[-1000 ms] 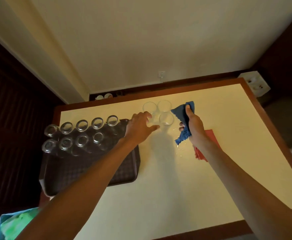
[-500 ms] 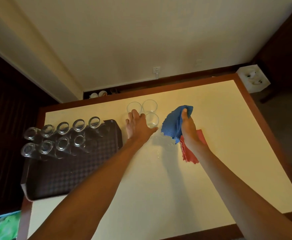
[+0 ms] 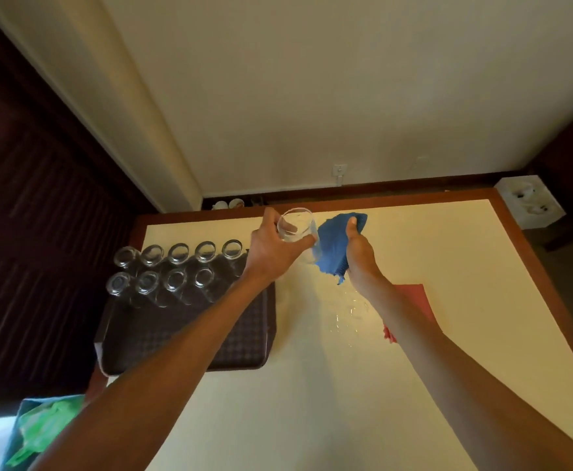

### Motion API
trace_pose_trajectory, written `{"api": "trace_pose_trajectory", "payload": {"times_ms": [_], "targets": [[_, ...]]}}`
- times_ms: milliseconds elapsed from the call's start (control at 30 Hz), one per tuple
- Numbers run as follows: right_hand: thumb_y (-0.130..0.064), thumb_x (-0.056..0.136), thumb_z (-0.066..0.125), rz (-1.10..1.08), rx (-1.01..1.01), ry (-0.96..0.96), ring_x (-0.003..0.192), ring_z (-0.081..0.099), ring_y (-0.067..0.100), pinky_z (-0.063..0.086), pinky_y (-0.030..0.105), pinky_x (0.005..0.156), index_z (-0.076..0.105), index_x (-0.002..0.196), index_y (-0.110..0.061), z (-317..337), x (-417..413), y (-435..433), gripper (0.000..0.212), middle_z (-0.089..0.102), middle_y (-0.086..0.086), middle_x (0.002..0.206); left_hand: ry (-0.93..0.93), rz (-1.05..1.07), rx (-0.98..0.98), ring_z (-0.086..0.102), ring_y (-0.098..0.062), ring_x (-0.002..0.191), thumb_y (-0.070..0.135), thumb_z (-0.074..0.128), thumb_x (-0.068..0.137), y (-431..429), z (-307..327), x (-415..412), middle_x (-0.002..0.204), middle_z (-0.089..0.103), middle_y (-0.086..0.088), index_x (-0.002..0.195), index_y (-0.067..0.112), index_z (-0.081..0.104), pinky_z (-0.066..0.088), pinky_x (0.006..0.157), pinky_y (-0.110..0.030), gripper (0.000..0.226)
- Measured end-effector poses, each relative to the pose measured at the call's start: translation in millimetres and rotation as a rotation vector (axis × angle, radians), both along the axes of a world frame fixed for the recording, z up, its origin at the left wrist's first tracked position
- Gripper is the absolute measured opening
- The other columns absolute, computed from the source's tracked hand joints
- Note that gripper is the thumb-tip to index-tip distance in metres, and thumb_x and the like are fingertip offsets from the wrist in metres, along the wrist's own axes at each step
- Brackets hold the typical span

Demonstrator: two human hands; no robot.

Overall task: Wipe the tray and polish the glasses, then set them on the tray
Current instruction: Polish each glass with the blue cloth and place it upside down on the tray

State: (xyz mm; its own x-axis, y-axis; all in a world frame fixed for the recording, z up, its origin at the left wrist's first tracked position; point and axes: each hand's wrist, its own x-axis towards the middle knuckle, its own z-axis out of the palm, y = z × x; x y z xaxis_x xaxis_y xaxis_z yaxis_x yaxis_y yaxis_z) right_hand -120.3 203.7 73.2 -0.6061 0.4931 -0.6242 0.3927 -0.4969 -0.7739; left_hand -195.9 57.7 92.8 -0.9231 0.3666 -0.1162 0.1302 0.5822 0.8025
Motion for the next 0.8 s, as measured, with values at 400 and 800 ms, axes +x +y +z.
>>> {"api": "trace_pose_trajectory", "payload": {"times_ms": [400,800], "targets": [[-0.055,0.105,0.031,0.01,-0.344,0.277,0.106,0.065,0.029,0.054,0.04,0.077,0.055,0.132,-0.002,69.5,-34.9,-131.8,0.064,0.067,0.019,0.122,0.17,0.012,0.232,0.074,-0.01,0.08,0.04,0.088,0.078,-111.0,71.4,-25.0,0.092,0.073,0.01,0.104,0.018,0.052,0.063,0.073,-0.036,0.05],[-0.078,0.083,0.05,0.151,0.073,0.231,0.133,0.049,0.029,0.037,0.051,0.115,0.041,0.146,-0.015,130.8,-64.7,-229.9,0.09,0.05,0.01,0.147,-0.051,0.133,0.493,0.073,-0.017,0.083,0.048,0.084,0.08,-220.8,104.9,-71.9,0.096,0.073,-0.013,0.109,0.017,0.053,0.06,0.08,-0.043,0.053]]}}
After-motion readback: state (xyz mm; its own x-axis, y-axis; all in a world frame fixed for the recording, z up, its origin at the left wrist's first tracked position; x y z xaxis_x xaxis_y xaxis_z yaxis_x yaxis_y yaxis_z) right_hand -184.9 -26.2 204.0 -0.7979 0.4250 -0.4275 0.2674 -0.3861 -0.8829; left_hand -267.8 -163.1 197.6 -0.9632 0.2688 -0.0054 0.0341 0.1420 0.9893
